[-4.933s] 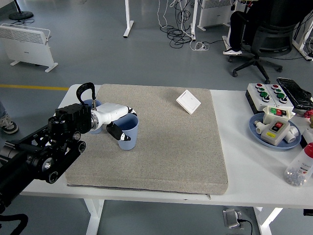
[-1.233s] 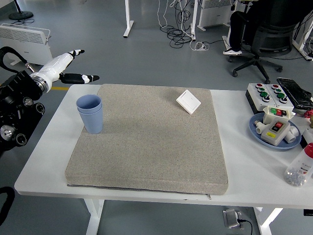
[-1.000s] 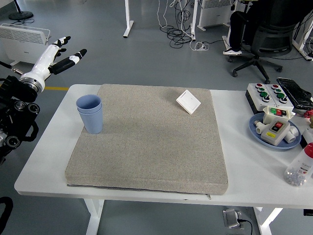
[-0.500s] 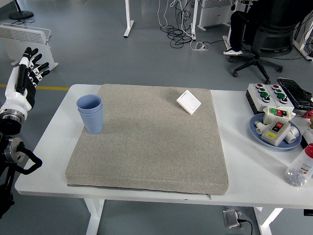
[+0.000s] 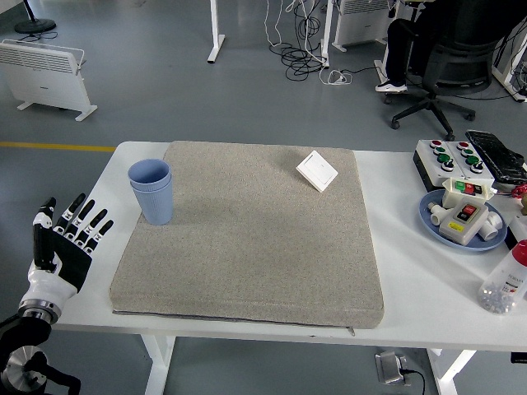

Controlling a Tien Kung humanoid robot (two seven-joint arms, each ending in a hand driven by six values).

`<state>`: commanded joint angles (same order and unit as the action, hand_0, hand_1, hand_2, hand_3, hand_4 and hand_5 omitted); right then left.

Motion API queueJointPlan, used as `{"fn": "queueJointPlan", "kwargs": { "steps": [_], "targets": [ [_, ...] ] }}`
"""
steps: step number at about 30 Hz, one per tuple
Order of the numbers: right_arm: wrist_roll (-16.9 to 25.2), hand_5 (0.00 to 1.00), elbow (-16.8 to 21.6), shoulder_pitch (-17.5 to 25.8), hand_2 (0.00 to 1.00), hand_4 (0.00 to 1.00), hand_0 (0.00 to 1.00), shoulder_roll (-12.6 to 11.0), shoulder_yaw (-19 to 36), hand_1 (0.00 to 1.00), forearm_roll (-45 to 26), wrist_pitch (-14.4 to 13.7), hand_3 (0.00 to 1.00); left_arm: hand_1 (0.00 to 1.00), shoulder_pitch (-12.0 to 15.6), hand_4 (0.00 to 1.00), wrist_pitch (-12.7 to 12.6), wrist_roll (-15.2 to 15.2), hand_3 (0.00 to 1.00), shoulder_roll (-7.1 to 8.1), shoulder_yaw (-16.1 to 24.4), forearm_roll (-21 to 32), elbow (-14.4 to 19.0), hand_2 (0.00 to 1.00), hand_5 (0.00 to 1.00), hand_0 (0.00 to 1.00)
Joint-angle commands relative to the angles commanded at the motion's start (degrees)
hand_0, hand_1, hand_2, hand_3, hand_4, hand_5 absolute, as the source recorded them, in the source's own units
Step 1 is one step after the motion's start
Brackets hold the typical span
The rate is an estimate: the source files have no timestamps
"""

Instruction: Push cup pick cup insert cup

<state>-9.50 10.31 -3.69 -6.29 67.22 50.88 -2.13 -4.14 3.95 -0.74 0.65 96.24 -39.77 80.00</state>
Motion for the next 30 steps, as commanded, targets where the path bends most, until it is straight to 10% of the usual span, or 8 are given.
{"fn": "queueJointPlan", "kwargs": {
  "steps": [30],
  "targets": [
    [0.1, 0.444, 0.0, 0.2, 0.621, 0.074, 0.753, -0.2, 0.0, 0.625, 0.0, 0.1, 0.557, 0.842, 1.1, 0.651, 0.3, 1.5, 0.855, -0.03, -1.1, -3.8, -0.7, 0.906, 0.998, 0.825]
  ]
}}
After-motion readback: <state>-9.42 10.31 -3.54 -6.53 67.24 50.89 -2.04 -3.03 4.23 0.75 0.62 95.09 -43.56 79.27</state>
